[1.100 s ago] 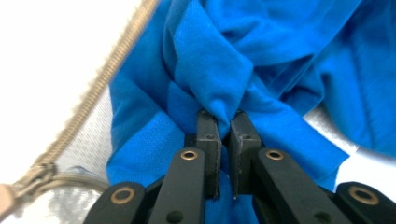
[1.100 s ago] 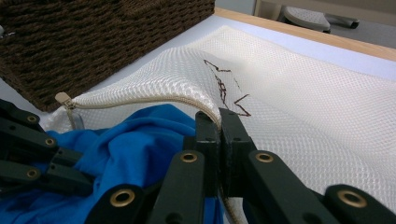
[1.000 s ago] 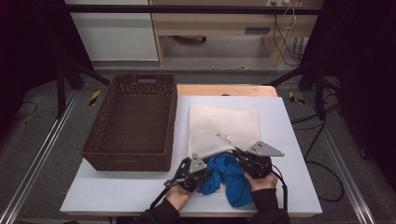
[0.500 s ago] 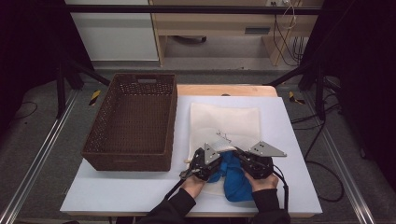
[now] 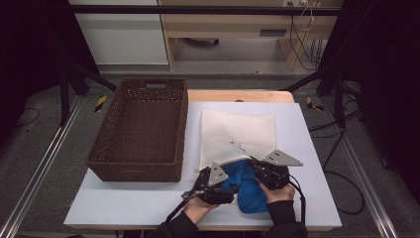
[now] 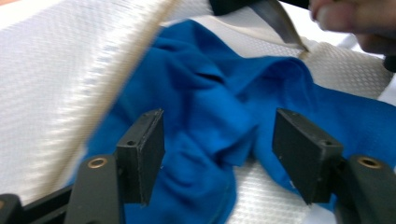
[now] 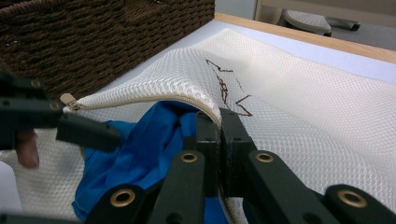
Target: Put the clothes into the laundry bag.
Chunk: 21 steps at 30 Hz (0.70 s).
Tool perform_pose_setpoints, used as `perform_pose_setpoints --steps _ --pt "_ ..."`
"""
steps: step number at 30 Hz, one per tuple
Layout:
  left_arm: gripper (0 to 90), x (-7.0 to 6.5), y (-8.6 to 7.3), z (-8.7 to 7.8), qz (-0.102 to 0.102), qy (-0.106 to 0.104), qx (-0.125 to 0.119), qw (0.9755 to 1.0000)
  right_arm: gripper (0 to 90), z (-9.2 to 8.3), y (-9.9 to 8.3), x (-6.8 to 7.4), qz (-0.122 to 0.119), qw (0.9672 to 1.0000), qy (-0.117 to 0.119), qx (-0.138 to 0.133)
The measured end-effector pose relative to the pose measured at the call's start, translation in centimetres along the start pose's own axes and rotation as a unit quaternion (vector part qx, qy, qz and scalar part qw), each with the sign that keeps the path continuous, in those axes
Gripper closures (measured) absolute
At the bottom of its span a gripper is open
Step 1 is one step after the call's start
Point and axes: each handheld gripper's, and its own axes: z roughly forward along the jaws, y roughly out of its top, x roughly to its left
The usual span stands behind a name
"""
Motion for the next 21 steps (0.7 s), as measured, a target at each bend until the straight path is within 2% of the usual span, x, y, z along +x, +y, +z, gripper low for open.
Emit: perform_pose_setpoints --steps 3,6,7,9,11,15,16,18,21 --pt "31.2 -0.5 -0.4 1.9 -0.002 -0.002 0.014 0.9999 87.7 0.0 0.0 0.0 -0.001 1.0 0.001 0.0" --pt "31.6 -0.5 -1.0 3.5 0.002 0.01 0.033 0.9994 87.8 0.0 0.0 0.0 0.001 1.0 0.001 0.001" --pt "33.2 -0.5 -0.9 4.0 -0.005 0.014 0.052 0.9985 87.7 0.0 0.0 -0.1 0.0 1.0 0.001 0.001" --pt "43.5 -0.3 -0.8 3.9 -0.004 0.025 0.046 0.9986 87.8 0.0 0.0 -0.1 0.001 1.0 0.002 0.002" --pt "56.9 -0.1 -0.8 4.0 -0.015 0.024 0.047 0.9985 87.8 0.0 0.0 -0.1 0.002 1.0 0.002 0.002" --pt "71.5 -0.1 -0.7 3.7 -0.015 0.023 0.042 0.9987 87.8 0.0 0.0 -0.1 0.002 1.0 0.001 0.003" --pt "74.5 -0.1 -0.7 3.6 -0.013 0.025 0.038 0.9989 87.8 0.0 0.0 -0.1 0.002 1.0 0.001 0.003" --pt "77.1 -0.1 -0.4 3.2 -0.02 0.023 0.025 0.9992 87.8 0.0 0.1 -0.2 0.002 1.0 0.003 0.001" --pt "77.6 0.0 -0.1 2.9 -0.018 0.026 0.016 0.9994 87.8 -0.2 0.2 -0.1 0.001 1.0 0.004 -0.002"
